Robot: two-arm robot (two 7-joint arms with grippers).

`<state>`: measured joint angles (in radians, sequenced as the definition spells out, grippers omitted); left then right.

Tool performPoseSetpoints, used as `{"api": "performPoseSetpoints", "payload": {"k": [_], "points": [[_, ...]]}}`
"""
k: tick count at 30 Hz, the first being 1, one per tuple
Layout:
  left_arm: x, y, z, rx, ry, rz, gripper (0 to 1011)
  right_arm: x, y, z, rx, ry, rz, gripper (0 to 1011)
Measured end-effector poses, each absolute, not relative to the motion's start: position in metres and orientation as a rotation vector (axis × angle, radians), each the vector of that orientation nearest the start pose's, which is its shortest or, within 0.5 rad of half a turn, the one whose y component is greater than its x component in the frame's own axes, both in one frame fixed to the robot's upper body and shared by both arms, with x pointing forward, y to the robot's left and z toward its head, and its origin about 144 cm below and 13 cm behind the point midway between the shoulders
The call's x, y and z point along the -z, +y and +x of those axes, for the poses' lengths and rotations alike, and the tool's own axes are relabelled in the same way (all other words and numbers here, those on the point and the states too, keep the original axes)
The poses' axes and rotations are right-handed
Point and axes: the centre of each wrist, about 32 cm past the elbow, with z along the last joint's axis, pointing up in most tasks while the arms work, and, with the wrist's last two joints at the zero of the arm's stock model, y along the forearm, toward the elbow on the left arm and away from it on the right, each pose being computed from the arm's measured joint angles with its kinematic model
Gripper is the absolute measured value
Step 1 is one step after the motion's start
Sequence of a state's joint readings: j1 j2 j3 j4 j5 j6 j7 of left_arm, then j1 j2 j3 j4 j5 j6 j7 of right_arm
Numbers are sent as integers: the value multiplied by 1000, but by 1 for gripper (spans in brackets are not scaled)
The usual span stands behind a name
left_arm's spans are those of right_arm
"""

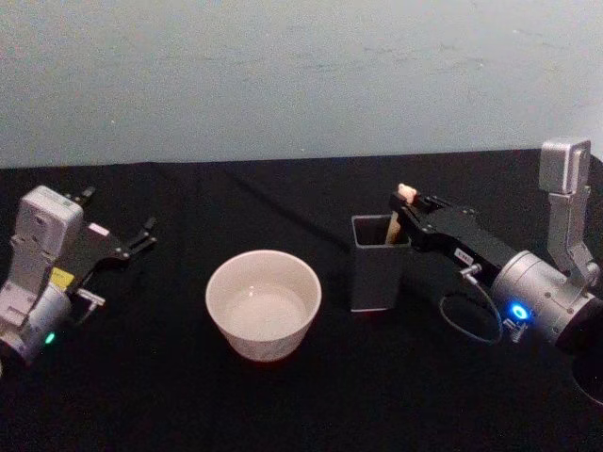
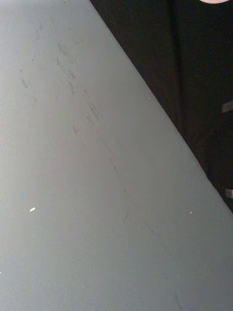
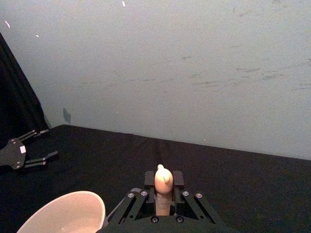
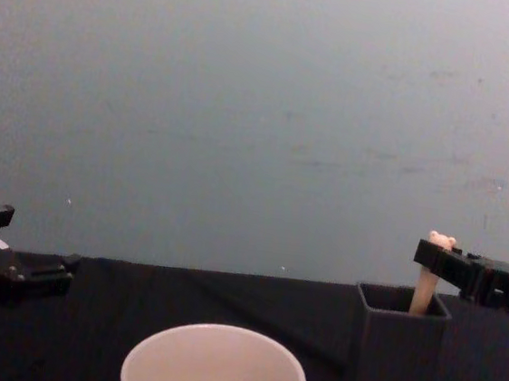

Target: Pick up the stirring spoon with one hand, stir inside the cup, then place it back in its original position.

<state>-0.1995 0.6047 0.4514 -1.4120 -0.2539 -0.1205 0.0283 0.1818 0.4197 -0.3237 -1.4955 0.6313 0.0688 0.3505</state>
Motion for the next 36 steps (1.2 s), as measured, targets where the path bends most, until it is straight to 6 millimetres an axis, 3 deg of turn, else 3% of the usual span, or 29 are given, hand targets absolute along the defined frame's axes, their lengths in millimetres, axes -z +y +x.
{"api": "performPoseSetpoints", "payload": {"k": [12, 25, 36], "points": [[-1140, 310, 489, -1248, -285, 304, 1001, -1165, -264, 497, 949, 195, 74, 257], [-1140, 310, 489, -1248, -285, 305, 1002, -1165, -264, 497, 949, 195, 75, 690], [-1140, 310, 489, -1248, -285, 304, 1002, -1165, -264, 497, 949, 195, 75, 984]]}}
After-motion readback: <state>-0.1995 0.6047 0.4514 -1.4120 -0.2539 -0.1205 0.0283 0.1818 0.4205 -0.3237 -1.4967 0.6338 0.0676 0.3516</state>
